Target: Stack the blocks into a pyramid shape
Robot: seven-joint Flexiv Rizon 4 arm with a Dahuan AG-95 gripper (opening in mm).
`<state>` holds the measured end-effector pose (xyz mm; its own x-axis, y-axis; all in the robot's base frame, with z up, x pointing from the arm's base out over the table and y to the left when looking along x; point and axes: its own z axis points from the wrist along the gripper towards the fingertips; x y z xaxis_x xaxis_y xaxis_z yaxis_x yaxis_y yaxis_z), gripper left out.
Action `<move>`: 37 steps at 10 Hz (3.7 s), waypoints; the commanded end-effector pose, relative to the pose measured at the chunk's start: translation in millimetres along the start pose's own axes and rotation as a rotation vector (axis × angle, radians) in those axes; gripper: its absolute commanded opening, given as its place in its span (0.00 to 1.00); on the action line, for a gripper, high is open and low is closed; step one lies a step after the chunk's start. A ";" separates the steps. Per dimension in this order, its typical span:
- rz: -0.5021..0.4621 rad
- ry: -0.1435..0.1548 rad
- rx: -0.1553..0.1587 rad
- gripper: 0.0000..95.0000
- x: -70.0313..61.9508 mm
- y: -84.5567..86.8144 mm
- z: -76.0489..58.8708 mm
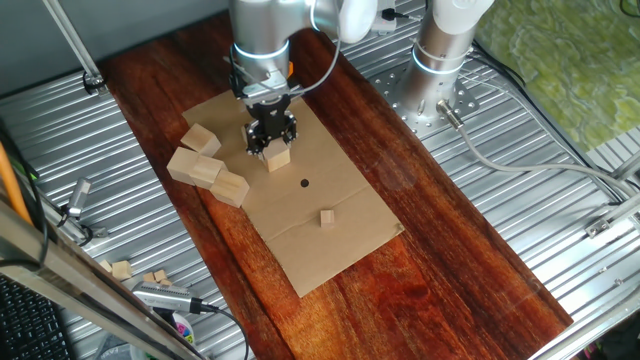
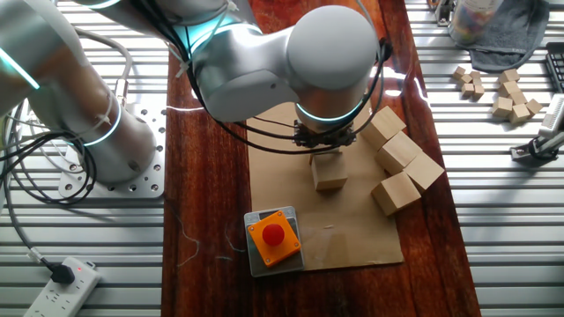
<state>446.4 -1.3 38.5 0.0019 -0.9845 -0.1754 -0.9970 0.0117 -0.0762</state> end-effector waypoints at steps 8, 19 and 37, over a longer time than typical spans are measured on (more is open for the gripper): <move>0.002 -0.003 0.012 0.00 -3.7 -4.6 -1.1; -0.042 -0.003 0.033 0.00 -1.6 -4.3 1.6; -0.114 -0.003 0.068 0.80 0.9 -5.4 4.6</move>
<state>451.1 -1.4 37.0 0.1162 -0.9791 -0.1668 -0.9831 -0.0894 -0.1599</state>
